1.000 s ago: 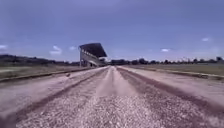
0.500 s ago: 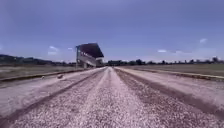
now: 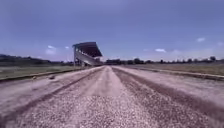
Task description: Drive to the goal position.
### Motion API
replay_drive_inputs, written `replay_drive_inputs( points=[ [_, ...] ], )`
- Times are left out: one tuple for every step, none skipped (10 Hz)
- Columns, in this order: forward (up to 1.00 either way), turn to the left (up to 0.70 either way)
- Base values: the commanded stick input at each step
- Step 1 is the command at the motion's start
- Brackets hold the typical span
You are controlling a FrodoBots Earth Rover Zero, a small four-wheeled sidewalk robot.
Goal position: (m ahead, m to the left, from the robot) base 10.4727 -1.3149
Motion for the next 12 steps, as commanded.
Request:
replay_drive_inputs(
  points=[
    [1.0, 0.11],
    [1.0, 0.0],
    [1.0, 0.0],
    [1.0, 0.0],
    [1.0, 0.0],
    [1.0, 0.0],
    [1.0, 0.0],
    [1.0, 0.0],
    [1.0, 0.24],
    [1.0, 0.27],
    [1.0, 0.18],
    [1.0, 0.0]
  ],
)
